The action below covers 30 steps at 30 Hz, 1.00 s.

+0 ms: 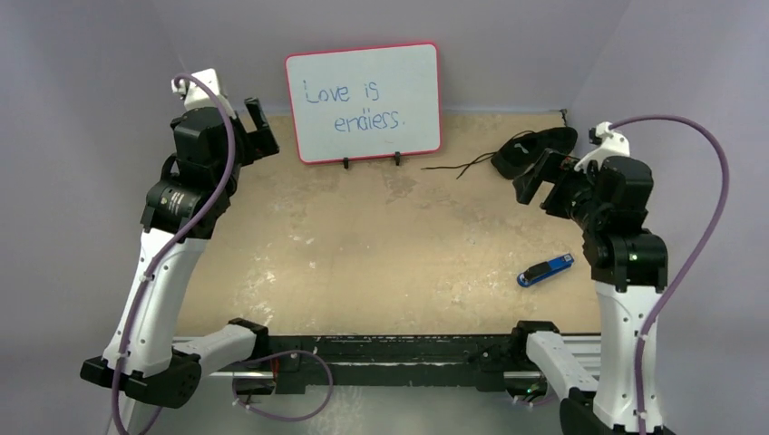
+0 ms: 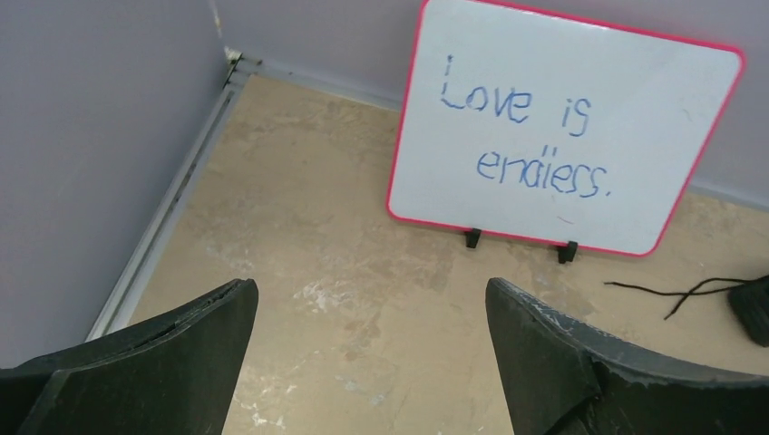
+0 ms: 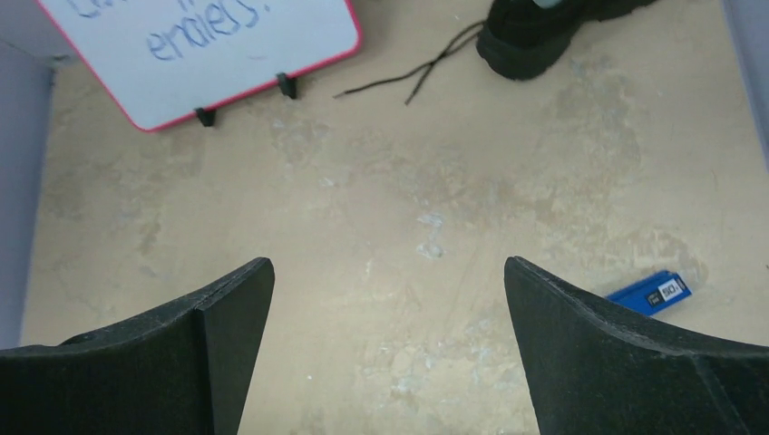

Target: Tie the shoes

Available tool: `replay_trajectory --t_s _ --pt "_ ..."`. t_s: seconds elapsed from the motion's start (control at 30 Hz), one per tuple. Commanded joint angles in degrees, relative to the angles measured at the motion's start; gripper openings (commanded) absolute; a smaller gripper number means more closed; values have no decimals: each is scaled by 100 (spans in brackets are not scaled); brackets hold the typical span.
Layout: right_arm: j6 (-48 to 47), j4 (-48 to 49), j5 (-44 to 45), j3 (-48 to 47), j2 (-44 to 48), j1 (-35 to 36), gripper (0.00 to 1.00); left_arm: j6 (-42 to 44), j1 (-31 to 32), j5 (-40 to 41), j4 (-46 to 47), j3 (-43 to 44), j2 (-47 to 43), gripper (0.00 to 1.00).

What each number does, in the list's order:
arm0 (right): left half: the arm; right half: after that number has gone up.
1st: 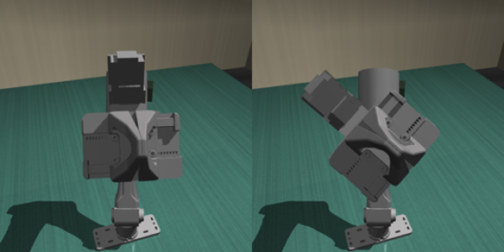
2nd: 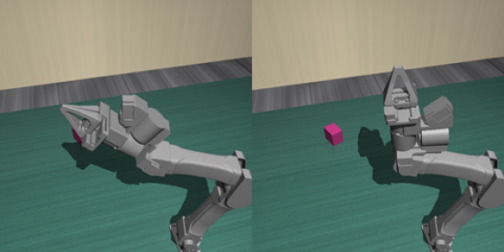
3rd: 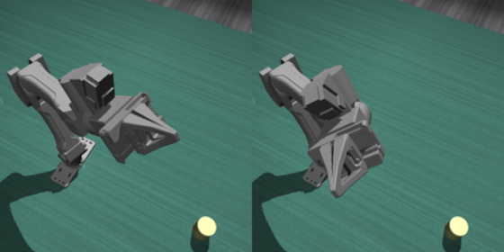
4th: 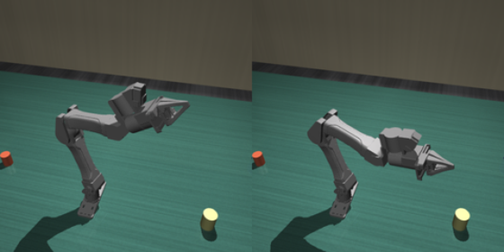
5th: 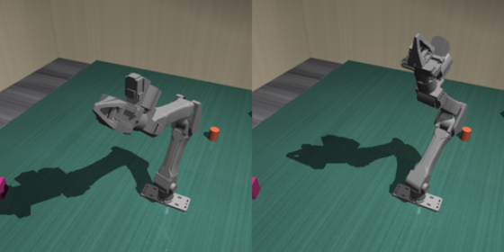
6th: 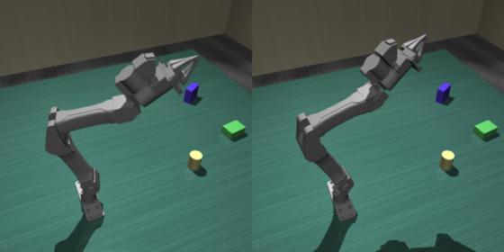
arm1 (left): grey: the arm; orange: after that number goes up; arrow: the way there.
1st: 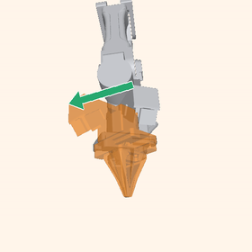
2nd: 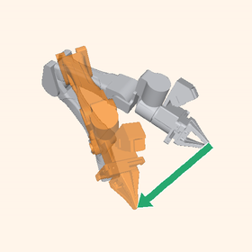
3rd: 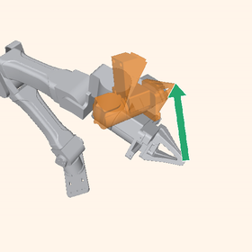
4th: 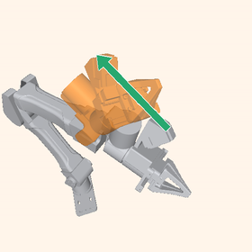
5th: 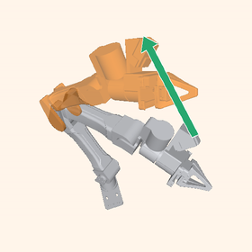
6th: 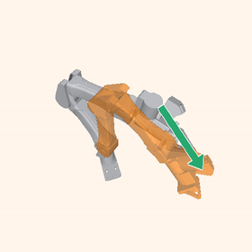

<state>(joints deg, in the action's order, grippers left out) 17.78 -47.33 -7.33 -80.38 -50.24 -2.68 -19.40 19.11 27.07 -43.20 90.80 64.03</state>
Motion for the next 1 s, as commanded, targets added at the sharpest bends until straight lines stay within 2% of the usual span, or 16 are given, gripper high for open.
replay_trajectory --t_s 0.0,0.2,0.37,0.57,0.73,0.97 --pt "102 7 752 251 -358 240 99 -675 -583 -398 -23 -208 -28 97" --pt "186 196 991 464 -1284 453 99 -1101 -1051 -1015 -41 -436 247 97" --pt "442 369 1153 234 -2419 452 99 -1133 -943 -1163 -98 -421 543 98" --pt "1151 303 1125 -379 -3877 -322 92 -1001 -825 -1232 -99 -408 651 99" --pt "1477 373 1122 -1405 -5026 -805 90 -853 -739 -1155 -71 -421 636 99" --pt "2262 114 1799 -3550 -6702 -1102 89 -486 -443 -701 -28 -502 461 99"
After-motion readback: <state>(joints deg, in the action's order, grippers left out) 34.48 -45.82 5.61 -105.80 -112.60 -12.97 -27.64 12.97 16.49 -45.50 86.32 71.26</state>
